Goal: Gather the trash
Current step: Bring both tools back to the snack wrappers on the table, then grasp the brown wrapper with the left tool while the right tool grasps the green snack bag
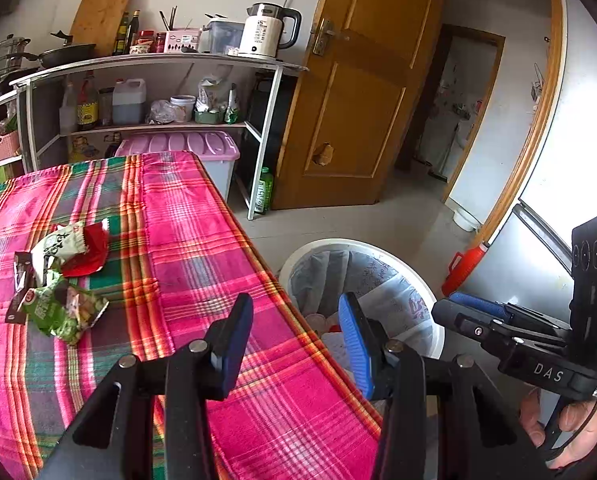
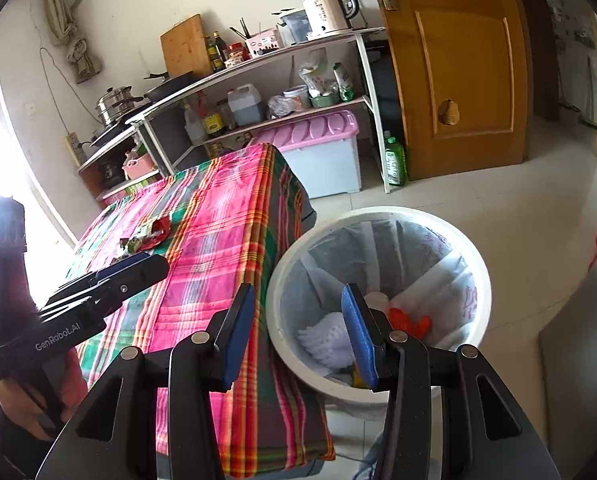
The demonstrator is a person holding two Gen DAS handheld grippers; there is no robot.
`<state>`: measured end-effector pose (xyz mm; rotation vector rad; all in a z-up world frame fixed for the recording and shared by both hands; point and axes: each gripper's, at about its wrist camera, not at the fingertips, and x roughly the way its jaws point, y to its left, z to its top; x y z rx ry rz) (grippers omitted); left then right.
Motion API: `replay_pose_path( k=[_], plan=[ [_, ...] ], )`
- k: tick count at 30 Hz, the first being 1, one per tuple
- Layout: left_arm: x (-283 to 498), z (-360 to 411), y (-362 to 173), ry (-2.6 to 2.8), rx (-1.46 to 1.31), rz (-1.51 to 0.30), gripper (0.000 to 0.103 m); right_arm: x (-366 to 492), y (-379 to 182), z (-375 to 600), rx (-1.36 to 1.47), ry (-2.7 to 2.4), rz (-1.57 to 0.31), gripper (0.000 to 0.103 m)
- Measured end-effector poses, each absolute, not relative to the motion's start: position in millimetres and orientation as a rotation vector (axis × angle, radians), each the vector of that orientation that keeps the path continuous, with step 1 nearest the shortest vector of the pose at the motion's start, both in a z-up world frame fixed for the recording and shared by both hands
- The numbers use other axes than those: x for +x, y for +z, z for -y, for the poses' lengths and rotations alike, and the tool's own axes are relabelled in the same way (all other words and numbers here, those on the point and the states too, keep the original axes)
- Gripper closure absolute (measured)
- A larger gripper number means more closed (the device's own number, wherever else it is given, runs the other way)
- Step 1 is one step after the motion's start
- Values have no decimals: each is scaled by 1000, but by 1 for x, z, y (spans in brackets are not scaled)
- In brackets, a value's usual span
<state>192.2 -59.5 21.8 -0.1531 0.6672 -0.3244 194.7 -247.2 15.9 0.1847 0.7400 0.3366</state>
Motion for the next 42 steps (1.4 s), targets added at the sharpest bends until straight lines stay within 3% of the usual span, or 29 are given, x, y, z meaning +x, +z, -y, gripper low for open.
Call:
replay_pose_path(
  k=[21,42],
  plan=[
    [143,-46,12,-103,-234,-634,56,192,24,152,71,541,-737,57],
    [143,-124,3,36,-283,-619,56,229,12,49,-55,704,-776,57]
  ],
)
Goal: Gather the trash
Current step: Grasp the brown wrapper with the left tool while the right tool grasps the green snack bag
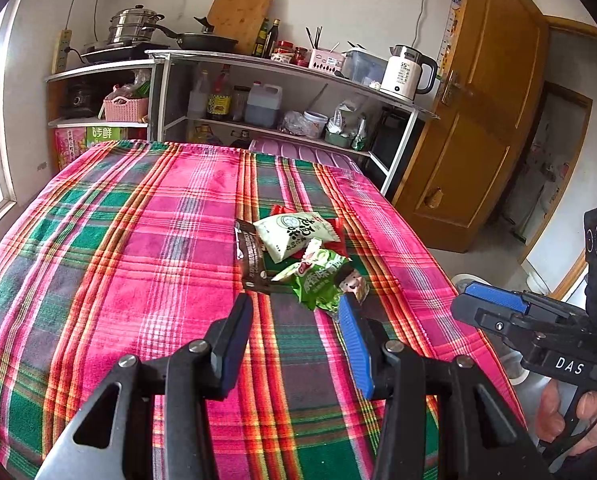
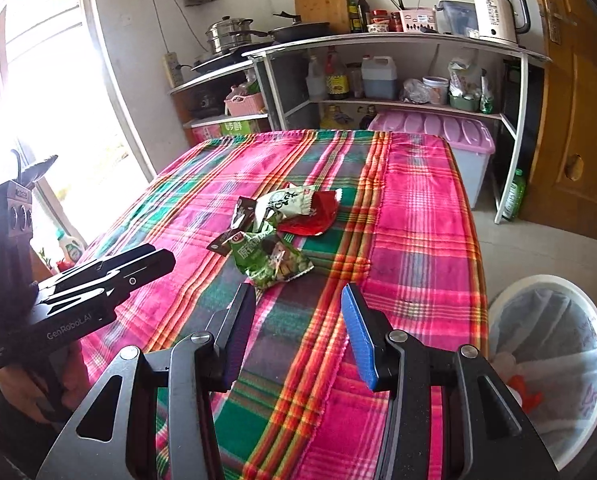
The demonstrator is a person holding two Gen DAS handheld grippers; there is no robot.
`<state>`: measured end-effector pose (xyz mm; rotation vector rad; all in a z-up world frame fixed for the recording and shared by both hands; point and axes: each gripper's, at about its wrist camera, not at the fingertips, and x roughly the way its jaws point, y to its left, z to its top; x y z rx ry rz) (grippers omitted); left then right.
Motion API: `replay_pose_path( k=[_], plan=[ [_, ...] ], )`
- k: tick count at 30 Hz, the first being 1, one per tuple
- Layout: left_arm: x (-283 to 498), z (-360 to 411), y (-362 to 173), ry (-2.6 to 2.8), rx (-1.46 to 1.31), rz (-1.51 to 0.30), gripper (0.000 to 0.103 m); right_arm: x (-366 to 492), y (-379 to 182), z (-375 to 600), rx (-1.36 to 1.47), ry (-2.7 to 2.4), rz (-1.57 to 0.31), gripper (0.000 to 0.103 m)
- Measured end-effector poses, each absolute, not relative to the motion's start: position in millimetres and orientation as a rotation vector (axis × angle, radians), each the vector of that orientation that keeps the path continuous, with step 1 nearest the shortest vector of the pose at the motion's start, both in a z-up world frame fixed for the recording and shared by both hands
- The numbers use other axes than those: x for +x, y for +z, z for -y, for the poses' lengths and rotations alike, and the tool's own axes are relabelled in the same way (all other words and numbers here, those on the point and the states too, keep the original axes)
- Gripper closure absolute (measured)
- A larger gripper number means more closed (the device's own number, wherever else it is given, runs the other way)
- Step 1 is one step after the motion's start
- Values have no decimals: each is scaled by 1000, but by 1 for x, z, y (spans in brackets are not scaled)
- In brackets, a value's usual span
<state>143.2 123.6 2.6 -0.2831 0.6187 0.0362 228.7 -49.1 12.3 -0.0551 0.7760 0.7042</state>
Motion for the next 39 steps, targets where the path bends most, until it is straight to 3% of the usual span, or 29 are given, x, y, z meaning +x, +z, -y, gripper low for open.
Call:
replay_pose_path(
  k=[26,32,39],
  plan=[
    [185,-174,-5,69,-297,-644,56,290,-34,-33,-199,769,-886,57],
    [203,-171,-9,53,-306,-670,56,291,-36,-26,-176,763,-902,80],
    [223,-160,-19,48,-291,-729,56,292,-28,-1,-115,728,-889,86]
  ],
)
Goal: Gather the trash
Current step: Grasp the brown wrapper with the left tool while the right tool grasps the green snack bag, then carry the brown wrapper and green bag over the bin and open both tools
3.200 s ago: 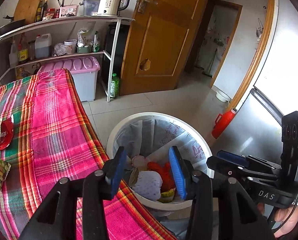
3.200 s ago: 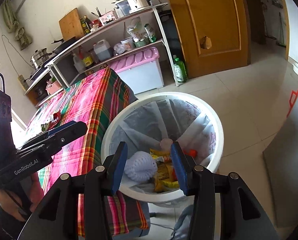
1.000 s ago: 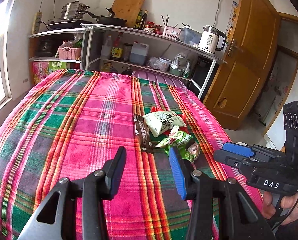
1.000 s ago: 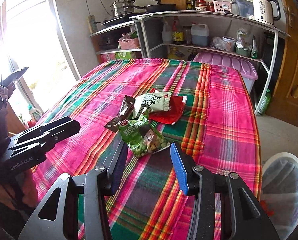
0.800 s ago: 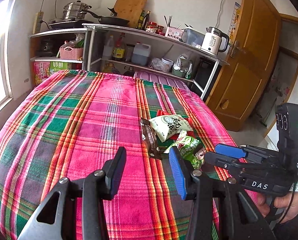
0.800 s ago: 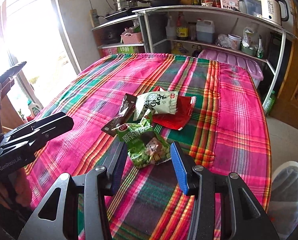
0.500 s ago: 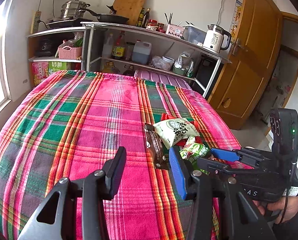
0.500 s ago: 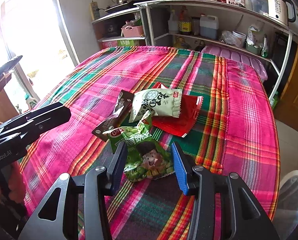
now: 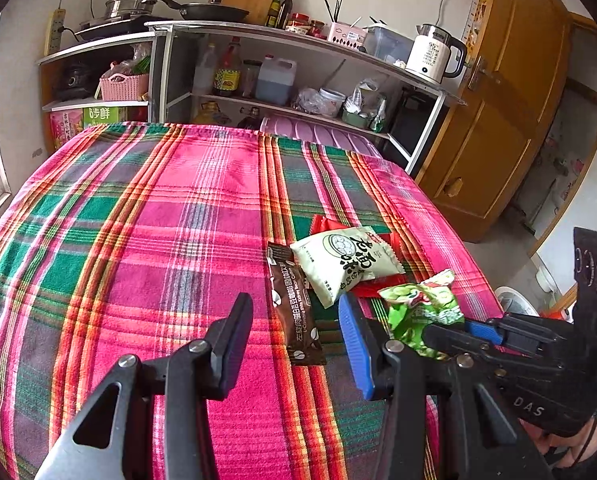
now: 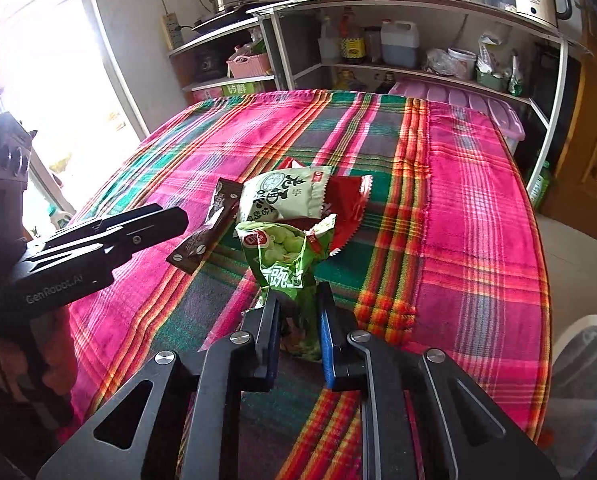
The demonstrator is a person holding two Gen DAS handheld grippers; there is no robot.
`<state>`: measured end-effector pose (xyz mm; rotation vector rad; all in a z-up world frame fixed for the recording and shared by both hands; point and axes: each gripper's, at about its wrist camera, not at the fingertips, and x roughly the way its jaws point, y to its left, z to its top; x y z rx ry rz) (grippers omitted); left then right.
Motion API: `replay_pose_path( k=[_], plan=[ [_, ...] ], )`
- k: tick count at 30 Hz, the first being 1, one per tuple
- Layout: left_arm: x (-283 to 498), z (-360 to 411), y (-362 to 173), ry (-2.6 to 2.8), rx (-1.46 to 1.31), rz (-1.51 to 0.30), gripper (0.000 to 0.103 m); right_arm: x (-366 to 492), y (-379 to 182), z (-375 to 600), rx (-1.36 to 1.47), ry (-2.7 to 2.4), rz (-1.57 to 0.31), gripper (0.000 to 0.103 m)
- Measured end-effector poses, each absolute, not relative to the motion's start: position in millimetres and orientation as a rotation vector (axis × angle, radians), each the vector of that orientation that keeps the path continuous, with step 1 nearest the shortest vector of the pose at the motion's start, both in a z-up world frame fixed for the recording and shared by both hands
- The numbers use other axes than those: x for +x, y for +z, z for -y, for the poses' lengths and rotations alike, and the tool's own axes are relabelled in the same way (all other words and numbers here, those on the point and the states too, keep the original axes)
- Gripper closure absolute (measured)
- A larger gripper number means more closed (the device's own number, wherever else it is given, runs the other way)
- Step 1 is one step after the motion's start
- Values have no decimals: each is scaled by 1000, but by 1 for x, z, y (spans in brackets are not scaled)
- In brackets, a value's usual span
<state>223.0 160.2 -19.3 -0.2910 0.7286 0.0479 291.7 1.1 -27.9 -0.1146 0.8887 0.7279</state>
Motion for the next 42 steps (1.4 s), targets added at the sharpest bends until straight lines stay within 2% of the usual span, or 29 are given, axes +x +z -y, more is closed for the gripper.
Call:
replay_pose_path(
  k=[9,16,42],
  plan=[
    [244,-149,-36,94,-263,-841,57,288,-17,27,-47,718,-871,86],
    [251,-129,-36,127,-154,-868,75,285,-17,44,-15,703,-867,86],
    [169,-77,20,15,-155,-671,80,232,11,127,74,580,-801,86]
  ],
)
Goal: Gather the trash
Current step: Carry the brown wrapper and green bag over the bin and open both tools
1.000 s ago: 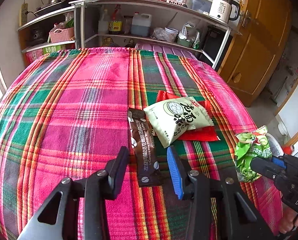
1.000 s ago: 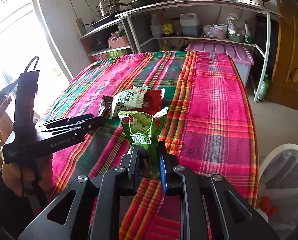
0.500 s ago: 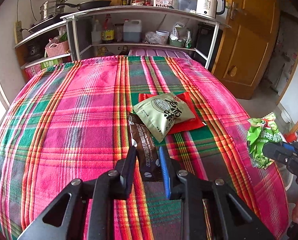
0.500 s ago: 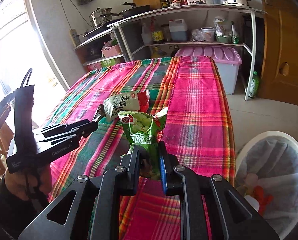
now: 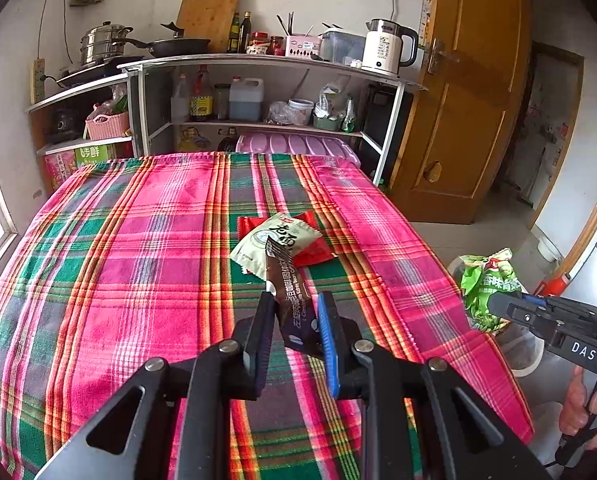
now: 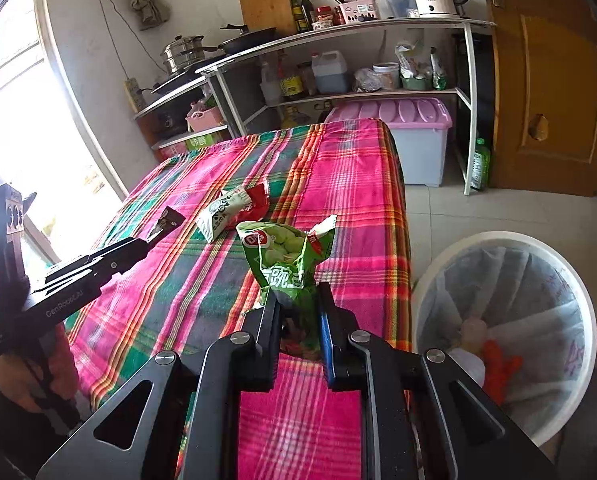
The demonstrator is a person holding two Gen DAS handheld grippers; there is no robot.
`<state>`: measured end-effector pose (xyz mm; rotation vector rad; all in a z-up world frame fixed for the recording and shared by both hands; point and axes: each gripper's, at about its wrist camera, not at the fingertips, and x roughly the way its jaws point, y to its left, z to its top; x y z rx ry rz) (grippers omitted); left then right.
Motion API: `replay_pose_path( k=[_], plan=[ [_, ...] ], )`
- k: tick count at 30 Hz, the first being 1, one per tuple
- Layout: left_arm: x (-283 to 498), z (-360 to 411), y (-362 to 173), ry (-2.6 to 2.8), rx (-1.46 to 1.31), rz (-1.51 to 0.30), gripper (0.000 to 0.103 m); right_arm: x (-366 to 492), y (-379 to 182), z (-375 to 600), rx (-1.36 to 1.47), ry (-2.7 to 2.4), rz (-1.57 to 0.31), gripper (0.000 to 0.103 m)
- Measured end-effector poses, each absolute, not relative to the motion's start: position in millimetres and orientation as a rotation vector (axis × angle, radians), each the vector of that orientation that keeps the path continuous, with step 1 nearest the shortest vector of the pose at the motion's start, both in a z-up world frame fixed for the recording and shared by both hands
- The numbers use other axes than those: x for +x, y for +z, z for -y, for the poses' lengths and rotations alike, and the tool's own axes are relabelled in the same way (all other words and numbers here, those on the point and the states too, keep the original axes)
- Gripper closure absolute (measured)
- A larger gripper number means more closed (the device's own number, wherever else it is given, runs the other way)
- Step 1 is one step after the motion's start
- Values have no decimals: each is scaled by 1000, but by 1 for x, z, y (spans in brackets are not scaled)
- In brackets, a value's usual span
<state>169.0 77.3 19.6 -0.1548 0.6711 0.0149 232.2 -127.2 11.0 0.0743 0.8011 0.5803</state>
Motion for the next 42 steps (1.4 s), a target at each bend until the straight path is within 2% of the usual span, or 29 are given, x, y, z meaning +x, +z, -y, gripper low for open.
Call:
replay_pose_path(
  k=[21,42],
  plan=[
    [175,23,38,-225,-101,-648,80,211,10,215,165,428,-780,86],
    [210,98,24,-381,-62,-689,80,223,-11,279,236,292,-814,86]
  ],
)
